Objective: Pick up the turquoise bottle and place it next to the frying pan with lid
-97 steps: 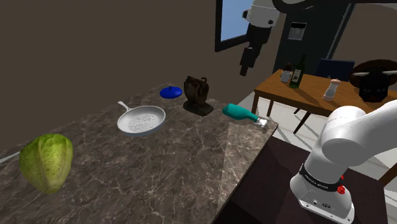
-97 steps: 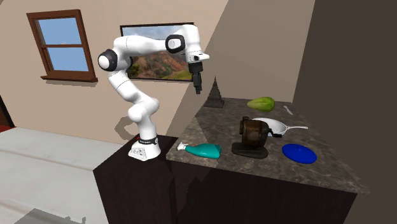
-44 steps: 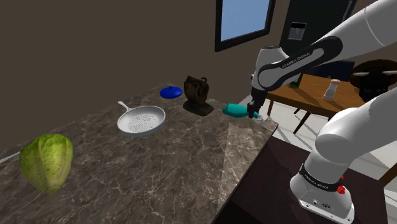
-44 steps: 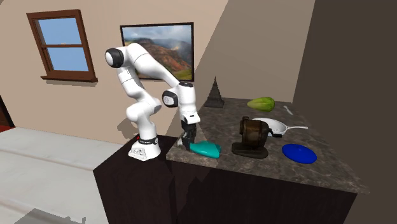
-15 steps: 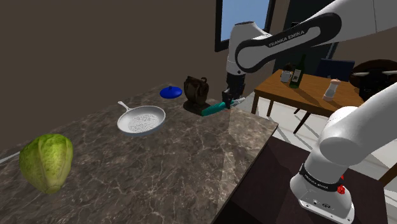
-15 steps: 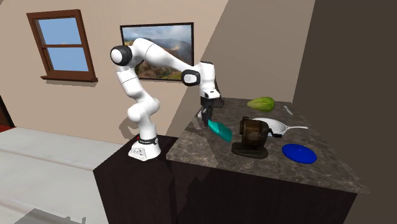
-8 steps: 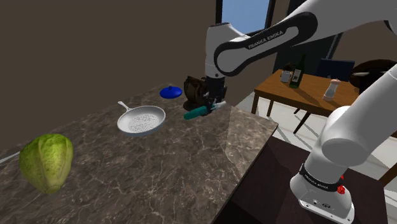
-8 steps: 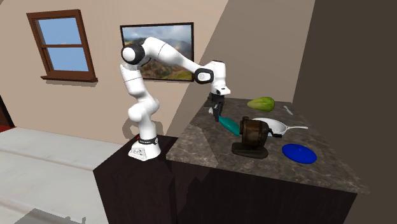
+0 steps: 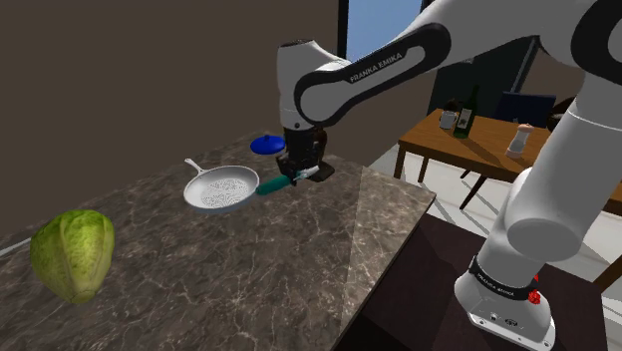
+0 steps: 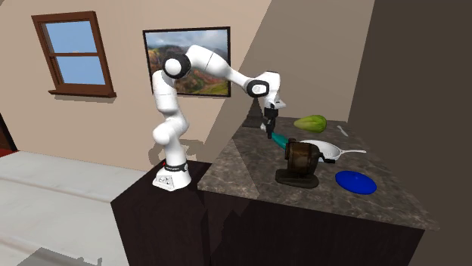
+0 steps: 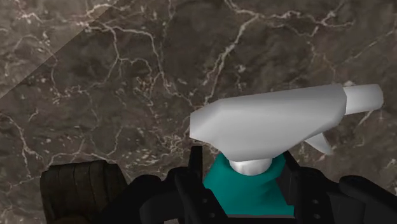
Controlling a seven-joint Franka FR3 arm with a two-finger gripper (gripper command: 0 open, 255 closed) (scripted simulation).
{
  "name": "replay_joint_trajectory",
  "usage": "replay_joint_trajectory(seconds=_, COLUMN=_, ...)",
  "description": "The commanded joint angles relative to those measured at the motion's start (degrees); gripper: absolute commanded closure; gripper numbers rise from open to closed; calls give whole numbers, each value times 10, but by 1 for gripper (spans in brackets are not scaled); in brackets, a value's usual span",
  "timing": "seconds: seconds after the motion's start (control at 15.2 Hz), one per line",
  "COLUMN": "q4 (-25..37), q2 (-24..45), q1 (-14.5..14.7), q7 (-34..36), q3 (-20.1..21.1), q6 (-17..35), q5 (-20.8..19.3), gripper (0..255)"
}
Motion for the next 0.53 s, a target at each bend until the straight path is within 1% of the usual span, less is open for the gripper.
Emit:
replay_joint_trajectory(seconds=0.0, q4=42, q2=35, q1=8, q7=26, q3=11, q6=-9, q5=-12, gripper=255)
replay_joint_trajectory(seconds=0.33, q4=159, q2=131, q1=39, q7=90, q3=32, q6=-38, q5=-51, gripper=255)
replay_joint_trajectory(seconds=0.4, q4=170, q2=140, q1=43, q7=96, q3=33, q6=-42, q5=-54, gripper=255)
replay_joint_trajectory(seconds=0.46, q4=165, q2=142, q1=43, q7=96, q3=33, q6=-34, q5=-56, gripper=255)
